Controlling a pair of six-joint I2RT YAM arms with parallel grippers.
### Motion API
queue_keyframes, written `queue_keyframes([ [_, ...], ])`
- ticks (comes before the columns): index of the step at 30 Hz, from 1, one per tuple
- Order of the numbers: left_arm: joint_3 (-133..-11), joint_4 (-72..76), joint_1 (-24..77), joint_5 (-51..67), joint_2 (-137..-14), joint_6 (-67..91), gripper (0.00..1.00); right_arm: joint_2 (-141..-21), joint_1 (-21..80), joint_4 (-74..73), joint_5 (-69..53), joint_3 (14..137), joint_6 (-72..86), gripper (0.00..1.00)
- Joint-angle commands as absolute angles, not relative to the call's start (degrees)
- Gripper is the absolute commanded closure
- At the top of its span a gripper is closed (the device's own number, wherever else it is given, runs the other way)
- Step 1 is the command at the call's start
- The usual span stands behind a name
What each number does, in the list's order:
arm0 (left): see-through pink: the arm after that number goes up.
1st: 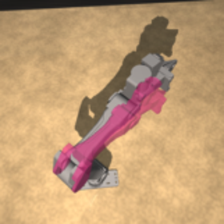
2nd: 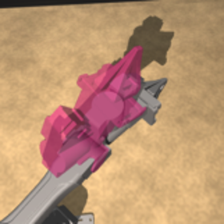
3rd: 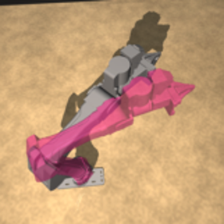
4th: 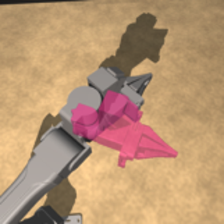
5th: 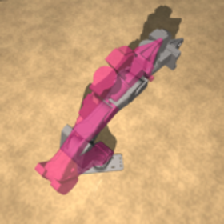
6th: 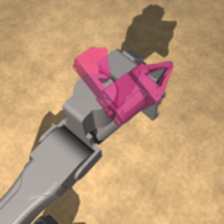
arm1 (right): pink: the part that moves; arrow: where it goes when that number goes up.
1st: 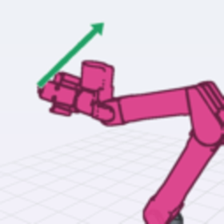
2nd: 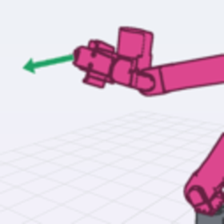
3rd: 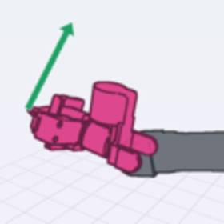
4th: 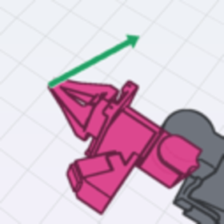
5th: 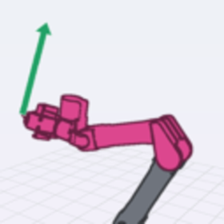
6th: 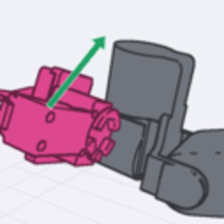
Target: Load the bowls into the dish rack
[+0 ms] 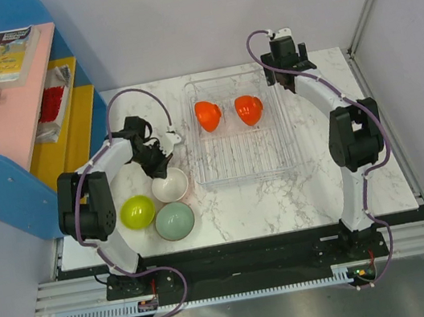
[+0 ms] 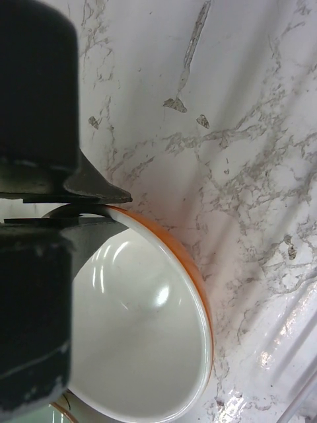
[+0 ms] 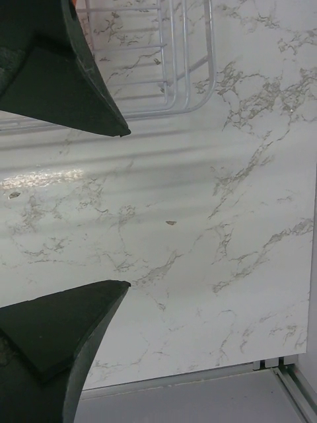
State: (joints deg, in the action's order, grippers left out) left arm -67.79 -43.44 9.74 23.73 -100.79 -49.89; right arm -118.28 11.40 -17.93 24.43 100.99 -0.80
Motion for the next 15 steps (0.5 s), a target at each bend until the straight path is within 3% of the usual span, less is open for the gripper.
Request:
queue_keyframes([
  [1,-71.0,-42.8,8.8,27.8,-98.8,-49.5,0.98,-119.4,11.5,-17.6,25.5,104.6,-0.2,0.03],
  [8,-74.5,-42.9,8.3,31.9,-94.5,-46.7,0.98,-121.3,11.5,-19.1,15.9,106.3,1.9,0.04],
  [15,-77.1,-42.8,8.3,34.5,-91.4,-43.8,0.98,-121.9,11.6,-19.2,13.9,106.5,1.8,0.04],
])
